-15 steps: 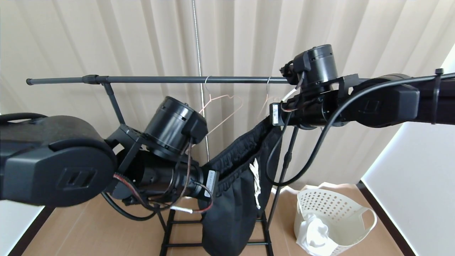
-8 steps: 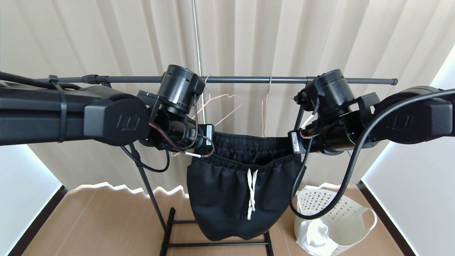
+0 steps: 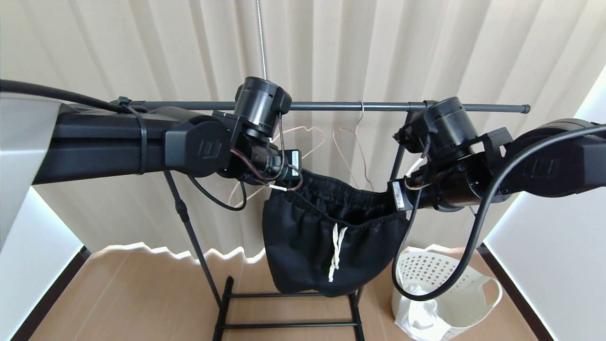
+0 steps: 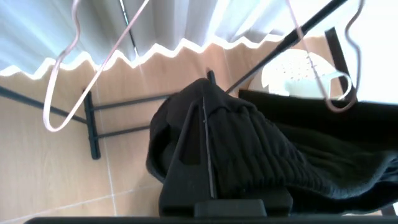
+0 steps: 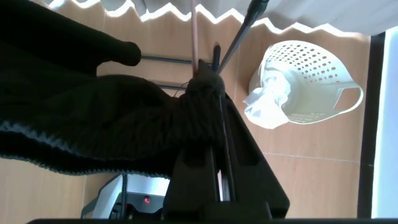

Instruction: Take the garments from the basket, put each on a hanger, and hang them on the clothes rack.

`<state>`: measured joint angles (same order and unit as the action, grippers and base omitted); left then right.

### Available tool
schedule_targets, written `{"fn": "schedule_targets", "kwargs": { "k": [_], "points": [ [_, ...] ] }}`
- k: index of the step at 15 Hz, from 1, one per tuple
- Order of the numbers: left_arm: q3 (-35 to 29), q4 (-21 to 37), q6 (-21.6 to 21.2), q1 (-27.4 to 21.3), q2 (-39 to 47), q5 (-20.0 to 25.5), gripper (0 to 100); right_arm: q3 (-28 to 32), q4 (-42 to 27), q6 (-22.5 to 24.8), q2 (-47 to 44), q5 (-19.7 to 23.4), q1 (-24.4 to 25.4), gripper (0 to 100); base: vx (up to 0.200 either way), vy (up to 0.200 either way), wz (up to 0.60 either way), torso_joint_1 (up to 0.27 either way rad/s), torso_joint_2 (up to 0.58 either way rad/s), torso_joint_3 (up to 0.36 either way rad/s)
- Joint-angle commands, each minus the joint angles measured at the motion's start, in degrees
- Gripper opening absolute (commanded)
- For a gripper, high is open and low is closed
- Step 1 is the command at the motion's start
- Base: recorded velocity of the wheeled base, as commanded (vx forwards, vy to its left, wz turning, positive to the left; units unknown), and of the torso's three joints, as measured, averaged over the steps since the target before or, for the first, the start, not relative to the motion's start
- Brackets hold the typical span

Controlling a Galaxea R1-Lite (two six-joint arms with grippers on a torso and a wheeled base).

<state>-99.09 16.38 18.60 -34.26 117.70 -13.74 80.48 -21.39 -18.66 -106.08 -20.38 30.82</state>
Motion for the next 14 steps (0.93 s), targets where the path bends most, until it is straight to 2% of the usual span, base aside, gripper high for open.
{"fn": "schedule_targets", "kwargs": {
  "k": [1,2,4,7,8,9,10,11,12,13,14],
  "points": [
    [-1.55,-0.04,0.03,-0.29,0.25,-0.06,0,-0.41,0.12,0.03,-0.44,-0.01,0.03,100,0.000,0.000,0.00,0.000,0.00,0.000],
    [-1.90,-0.04,0.03,-0.46,0.25,-0.32,0,-0.50,-0.05,0.21,-0.70,-0.01,0.03,100,0.000,0.000,0.00,0.000,0.00,0.000],
    [-3.48,-0.04,0.03,-1.43,0.16,-0.76,0,-4.54,0.74,4.95,0.00,0.26,0.03,100,0.000,0.000,0.00,0.000,0.00,0.000],
    [-6.65,0.49,0.03,-2.66,0.16,-0.85,0,-11.66,7.60,11.63,1.32,1.40,0.03,100,0.000,0.000,0.00,0.000,0.00,0.000],
    [-6.74,0.49,-0.06,-2.66,0.16,-0.85,0,-11.75,7.68,11.81,1.40,1.49,0.03,100,0.000,0.000,0.00,0.000,0.00,0.000],
    [-9.02,3.57,0.03,-3.10,0.16,-0.85,0,-14.74,8.65,14.71,2.37,5.35,0.03,100,0.000,0.000,0.00,0.000,0.00,0.000],
    [-9.20,3.92,0.03,-3.10,0.07,-0.85,0,-15.00,8.65,15.06,2.81,6.58,0.03,100,0.000,0.000,0.00,0.000,0.00,0.000],
    [-9.02,4.62,0.03,-3.36,-0.10,-0.85,0,-16.59,11.11,15.50,5.18,15.46,0.03,100,0.000,0.000,0.00,0.000,0.00,0.000],
    [-8.84,4.97,0.03,-3.45,-0.72,-0.85,0,-19.22,15.07,16.11,7.21,22.23,0.03,100,0.000,0.000,0.00,0.000,0.00,0.000],
    [-8.84,5.59,-0.06,-3.89,-0.89,-0.85,0,-23.09,20.69,18.84,8.96,30.14,-0.32,100,0.000,0.000,0.00,0.000,0.00,0.000],
    [-8.84,6.56,-0.06,-4.06,-0.98,-0.85,0,-26.96,26.58,21.30,10.02,36.20,-2.43,100,0.000,0.000,0.00,0.000,0.00,0.000]
  ]
}}
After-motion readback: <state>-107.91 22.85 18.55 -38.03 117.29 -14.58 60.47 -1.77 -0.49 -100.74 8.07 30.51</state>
